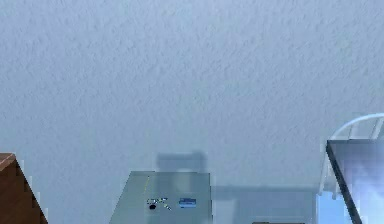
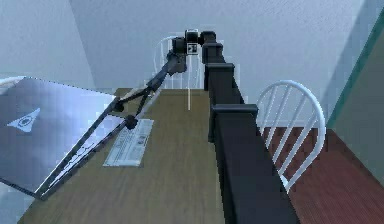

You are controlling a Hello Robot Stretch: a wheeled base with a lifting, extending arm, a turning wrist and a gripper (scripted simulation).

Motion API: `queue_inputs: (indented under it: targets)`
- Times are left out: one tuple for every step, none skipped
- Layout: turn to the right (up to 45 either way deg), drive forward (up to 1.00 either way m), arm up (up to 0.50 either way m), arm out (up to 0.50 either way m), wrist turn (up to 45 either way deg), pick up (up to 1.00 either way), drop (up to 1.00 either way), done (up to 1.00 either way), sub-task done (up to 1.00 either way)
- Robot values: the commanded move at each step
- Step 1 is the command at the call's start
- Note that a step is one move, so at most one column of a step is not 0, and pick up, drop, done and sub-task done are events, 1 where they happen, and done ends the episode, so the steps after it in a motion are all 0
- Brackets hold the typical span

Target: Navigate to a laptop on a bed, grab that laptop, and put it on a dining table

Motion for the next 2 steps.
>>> queue_inputs:
  targets:
    - [0.0, 0.0, 0.0, 0.0, 45.0, 0.0, 0.0, 0.0, 0.0]
    - [0.0, 0.0, 0.0, 0.0, 45.0, 0.0, 0.0, 0.0, 0.0]
